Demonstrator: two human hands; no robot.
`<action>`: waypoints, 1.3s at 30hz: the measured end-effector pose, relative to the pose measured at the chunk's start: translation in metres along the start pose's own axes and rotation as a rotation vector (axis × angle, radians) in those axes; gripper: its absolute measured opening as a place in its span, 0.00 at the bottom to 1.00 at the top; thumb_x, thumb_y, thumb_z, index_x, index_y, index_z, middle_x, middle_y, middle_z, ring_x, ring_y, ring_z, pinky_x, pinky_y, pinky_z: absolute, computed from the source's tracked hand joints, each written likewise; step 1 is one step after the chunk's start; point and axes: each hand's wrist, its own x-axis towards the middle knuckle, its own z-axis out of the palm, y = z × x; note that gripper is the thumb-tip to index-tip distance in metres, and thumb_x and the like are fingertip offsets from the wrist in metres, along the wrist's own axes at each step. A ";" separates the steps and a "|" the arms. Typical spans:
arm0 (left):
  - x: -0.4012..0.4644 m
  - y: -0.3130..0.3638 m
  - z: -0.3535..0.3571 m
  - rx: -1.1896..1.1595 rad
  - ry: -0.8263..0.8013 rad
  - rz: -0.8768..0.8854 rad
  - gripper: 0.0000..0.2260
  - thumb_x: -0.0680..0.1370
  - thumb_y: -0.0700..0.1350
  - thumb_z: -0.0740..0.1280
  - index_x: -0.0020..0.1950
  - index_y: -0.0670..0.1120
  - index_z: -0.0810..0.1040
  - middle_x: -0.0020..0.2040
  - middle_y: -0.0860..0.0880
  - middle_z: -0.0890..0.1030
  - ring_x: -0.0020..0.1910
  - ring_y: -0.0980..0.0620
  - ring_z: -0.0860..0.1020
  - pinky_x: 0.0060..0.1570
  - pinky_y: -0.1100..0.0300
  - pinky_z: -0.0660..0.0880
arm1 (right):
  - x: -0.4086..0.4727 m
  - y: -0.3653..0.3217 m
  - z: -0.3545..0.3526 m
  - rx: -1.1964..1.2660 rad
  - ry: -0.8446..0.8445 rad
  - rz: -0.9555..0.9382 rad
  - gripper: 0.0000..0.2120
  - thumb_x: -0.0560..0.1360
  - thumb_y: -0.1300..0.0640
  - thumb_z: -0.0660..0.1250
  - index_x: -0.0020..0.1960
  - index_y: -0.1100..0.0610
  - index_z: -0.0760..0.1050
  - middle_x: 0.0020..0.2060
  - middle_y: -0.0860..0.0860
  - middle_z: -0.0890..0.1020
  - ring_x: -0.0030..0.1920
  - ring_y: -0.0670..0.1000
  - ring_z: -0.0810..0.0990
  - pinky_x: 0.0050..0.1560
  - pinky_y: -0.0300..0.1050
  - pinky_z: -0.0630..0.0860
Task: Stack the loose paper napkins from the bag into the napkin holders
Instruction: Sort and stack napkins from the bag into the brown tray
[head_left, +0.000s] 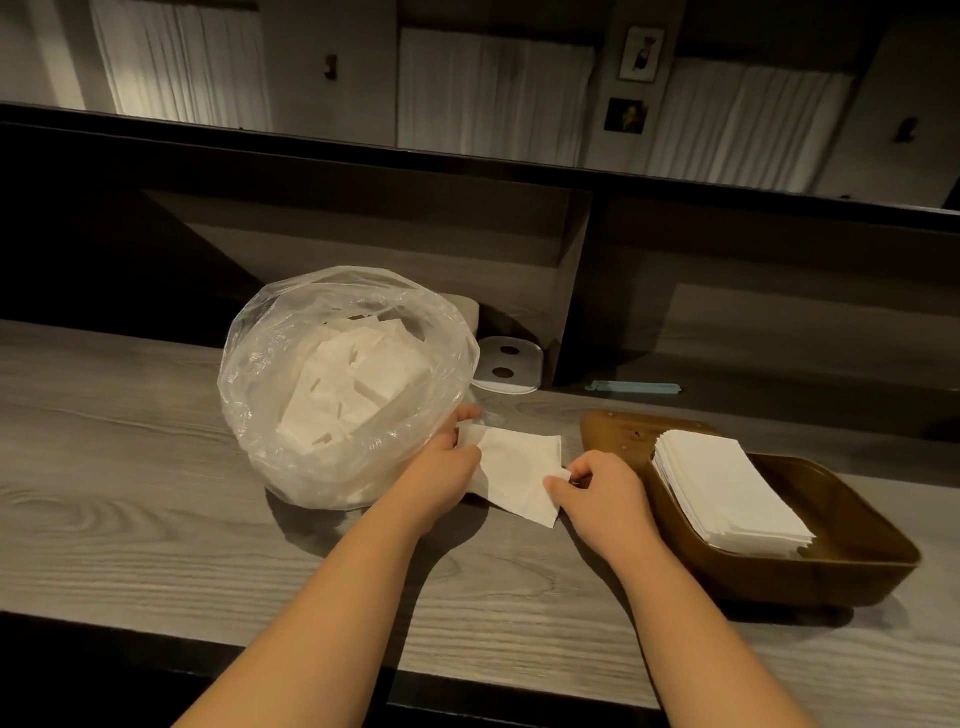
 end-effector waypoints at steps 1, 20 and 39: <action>0.000 0.000 0.000 0.001 0.001 0.002 0.22 0.78 0.34 0.55 0.64 0.58 0.69 0.62 0.45 0.75 0.57 0.45 0.77 0.61 0.48 0.77 | 0.000 0.000 0.000 0.025 0.018 0.003 0.08 0.75 0.57 0.71 0.41 0.59 0.75 0.42 0.54 0.78 0.38 0.48 0.74 0.36 0.38 0.71; -0.016 0.003 -0.004 -0.040 -0.095 0.281 0.27 0.78 0.32 0.64 0.64 0.64 0.72 0.61 0.53 0.75 0.58 0.53 0.78 0.53 0.58 0.79 | 0.003 -0.012 -0.001 0.524 -0.037 0.010 0.31 0.72 0.59 0.75 0.69 0.49 0.65 0.59 0.45 0.72 0.59 0.48 0.75 0.45 0.38 0.79; -0.019 0.003 0.001 0.076 -0.060 0.311 0.30 0.79 0.36 0.65 0.72 0.63 0.62 0.61 0.49 0.76 0.56 0.54 0.78 0.48 0.67 0.78 | -0.003 -0.007 -0.005 0.527 0.003 -0.093 0.14 0.75 0.63 0.70 0.52 0.47 0.73 0.48 0.45 0.78 0.50 0.48 0.79 0.38 0.35 0.78</action>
